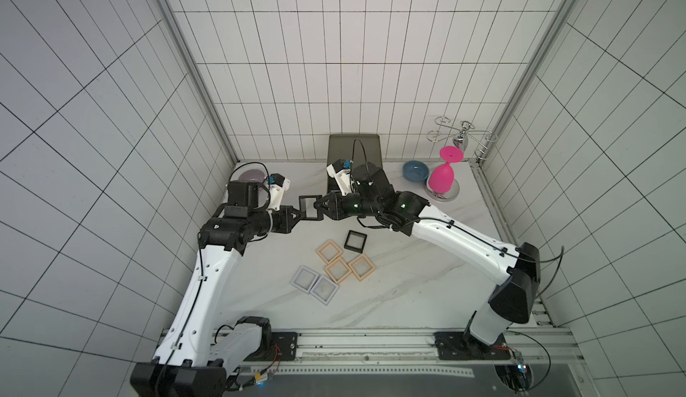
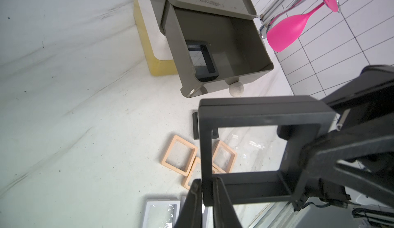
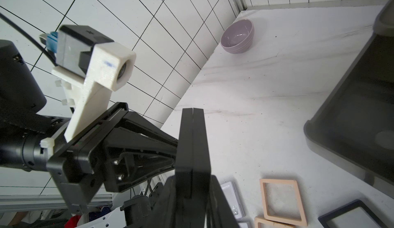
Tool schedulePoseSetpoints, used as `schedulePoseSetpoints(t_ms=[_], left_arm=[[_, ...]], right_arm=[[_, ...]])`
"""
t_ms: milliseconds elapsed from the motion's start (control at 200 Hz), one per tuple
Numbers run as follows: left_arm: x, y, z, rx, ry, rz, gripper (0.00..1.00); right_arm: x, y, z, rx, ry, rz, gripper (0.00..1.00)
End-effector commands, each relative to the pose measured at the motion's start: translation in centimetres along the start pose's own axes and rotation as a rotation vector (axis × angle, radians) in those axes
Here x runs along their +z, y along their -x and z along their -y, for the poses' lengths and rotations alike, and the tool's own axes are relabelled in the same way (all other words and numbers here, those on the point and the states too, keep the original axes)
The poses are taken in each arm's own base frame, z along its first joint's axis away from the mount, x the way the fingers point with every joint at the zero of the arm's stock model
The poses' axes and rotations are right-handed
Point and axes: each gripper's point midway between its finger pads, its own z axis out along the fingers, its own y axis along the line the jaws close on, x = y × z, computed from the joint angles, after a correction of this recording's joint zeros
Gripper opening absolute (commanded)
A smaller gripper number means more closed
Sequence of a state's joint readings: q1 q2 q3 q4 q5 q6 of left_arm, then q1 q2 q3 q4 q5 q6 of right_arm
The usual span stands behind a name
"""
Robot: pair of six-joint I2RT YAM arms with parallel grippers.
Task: Place the brooch boxes into the drawer by color
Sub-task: Place the brooch box in the drawer.
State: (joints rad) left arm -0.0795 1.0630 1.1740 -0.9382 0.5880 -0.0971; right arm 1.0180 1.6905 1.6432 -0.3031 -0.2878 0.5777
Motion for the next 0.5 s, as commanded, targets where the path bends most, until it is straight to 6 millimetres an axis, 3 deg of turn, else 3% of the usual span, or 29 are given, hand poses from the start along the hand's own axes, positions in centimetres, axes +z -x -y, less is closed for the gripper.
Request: schedulePoseSetpoints(t_ms=[0, 35, 70, 105, 190, 370, 495], left_arm=[[-0.3, 0.7, 0.4, 0.027, -0.007, 0.03, 0.64], [-0.4, 0.9, 0.5, 0.027, -0.005, 0.04, 0.77], [-0.5, 1.1, 0.5, 0.029, -0.005, 0.05, 0.82], [-0.7, 1.4, 0.5, 0.03, 0.002, 0.063, 0.93], [-1.2, 1.9, 0.0, 0.04, 0.039, 0.105, 0.95], [-2.4, 2.9, -3.0, -0.053, 0.113, 0.217, 0.96], [-1.9, 2.5, -4.5, -0.092, 0.129, 0.212, 0.96]], right_arm=[[-1.2, 1.5, -0.2, -0.005, -0.023, 0.057, 0.14], [-1.4, 1.6, 0.2, -0.002, -0.032, 0.063, 0.14], [-1.7, 1.9, 0.7, 0.005, -0.043, 0.072, 0.13], [-2.1, 2.1, 1.4, 0.016, -0.056, 0.079, 0.13], [-3.4, 2.9, 3.6, 0.058, -0.097, 0.11, 0.12], [-7.1, 4.9, 8.4, 0.129, -0.185, 0.198, 0.12], [-8.6, 5.7, 12.3, 0.152, -0.236, 0.193, 0.13]])
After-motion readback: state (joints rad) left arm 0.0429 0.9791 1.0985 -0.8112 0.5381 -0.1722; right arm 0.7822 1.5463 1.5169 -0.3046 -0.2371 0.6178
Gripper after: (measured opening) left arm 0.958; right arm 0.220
